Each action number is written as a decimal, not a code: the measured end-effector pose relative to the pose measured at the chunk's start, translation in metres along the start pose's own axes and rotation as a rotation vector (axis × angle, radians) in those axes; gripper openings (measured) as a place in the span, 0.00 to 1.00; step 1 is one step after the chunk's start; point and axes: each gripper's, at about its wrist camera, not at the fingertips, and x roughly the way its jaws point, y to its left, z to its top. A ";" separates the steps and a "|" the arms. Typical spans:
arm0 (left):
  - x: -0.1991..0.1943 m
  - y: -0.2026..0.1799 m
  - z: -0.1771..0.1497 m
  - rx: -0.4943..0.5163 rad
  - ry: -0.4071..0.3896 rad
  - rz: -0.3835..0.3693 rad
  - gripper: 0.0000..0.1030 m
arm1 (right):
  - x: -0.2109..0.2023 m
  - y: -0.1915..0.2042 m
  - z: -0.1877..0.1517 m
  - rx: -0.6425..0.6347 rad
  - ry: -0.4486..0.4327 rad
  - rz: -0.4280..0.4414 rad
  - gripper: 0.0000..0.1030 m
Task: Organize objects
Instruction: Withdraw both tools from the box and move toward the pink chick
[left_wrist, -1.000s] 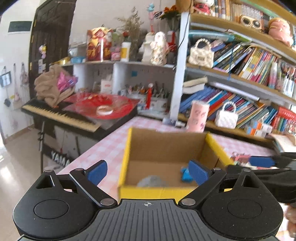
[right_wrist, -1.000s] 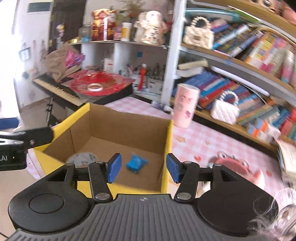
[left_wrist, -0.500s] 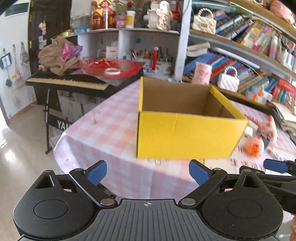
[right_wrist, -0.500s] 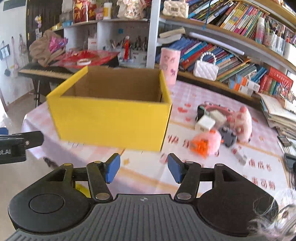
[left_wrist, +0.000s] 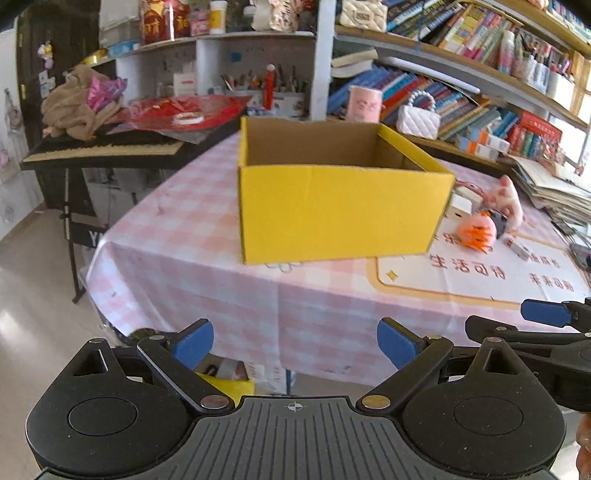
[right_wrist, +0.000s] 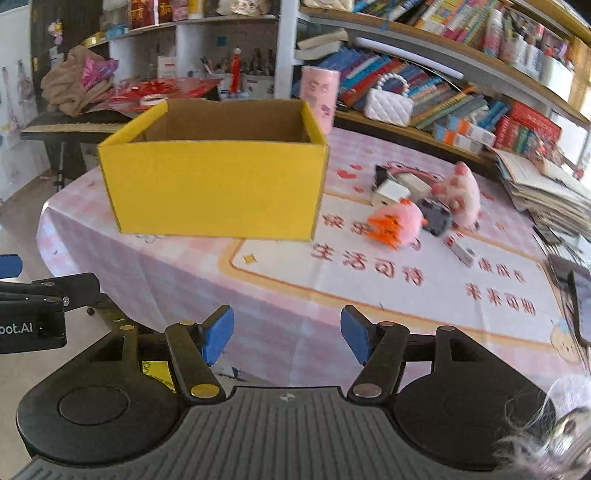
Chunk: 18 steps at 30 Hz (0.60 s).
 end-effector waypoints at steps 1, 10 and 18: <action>0.000 -0.002 -0.001 0.004 0.003 -0.008 0.94 | -0.001 -0.003 -0.002 0.007 0.004 -0.009 0.60; 0.007 -0.032 -0.001 0.064 0.018 -0.087 0.94 | -0.009 -0.032 -0.016 0.066 0.019 -0.086 0.62; 0.015 -0.066 0.002 0.129 0.030 -0.155 0.94 | -0.015 -0.066 -0.027 0.144 0.038 -0.158 0.62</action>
